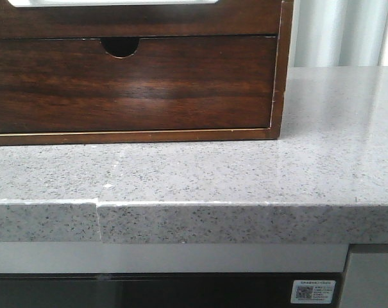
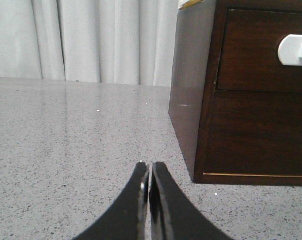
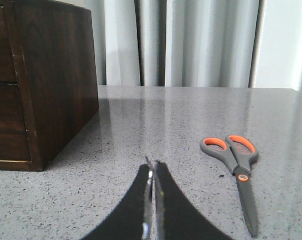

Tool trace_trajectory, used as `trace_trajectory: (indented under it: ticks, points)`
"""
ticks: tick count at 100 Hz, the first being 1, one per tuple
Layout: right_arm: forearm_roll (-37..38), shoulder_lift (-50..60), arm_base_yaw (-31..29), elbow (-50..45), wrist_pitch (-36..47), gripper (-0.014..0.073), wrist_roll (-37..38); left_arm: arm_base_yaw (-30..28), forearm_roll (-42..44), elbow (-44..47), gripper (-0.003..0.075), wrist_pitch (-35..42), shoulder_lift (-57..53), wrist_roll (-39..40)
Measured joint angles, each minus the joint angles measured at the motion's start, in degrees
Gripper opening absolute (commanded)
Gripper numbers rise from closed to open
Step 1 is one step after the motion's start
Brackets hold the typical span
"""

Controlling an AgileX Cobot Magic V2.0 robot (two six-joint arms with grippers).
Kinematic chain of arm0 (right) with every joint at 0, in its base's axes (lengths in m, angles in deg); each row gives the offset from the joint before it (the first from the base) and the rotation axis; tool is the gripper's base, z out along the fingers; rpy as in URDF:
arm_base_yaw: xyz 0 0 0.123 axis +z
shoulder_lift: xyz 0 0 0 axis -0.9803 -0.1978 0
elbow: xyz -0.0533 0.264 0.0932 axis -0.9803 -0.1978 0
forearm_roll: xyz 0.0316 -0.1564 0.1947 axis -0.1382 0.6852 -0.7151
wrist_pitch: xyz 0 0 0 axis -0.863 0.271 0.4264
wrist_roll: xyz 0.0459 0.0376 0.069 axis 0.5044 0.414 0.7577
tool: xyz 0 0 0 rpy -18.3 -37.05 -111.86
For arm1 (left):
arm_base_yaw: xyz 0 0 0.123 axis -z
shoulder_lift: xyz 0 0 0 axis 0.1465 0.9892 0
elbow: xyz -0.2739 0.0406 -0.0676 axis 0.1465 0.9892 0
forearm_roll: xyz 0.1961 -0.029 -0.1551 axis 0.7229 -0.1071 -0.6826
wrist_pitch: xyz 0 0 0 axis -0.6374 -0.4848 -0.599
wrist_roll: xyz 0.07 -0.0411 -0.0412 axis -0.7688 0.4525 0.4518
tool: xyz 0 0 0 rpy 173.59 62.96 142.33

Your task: Put scissors in drawer with both arms

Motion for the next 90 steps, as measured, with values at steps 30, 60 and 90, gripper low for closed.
trace_trajectory:
  ticks: [30,60,90]
  points:
    - [-0.6,0.0,0.0,0.0,0.0,-0.0069,0.0,0.0,0.0,0.0,-0.002,0.1,0.0,0.0]
    - [-2.9,0.0,0.0,0.9,-1.5,-0.0069,0.0,0.0,-2.4,-0.3,-0.002,0.5,0.0,0.0]
    - [-3.0,-3.3,0.0,14.8,-15.7,-0.0069,0.0,0.0,-4.1,-12.1,-0.002,-7.1,1.0,0.0]
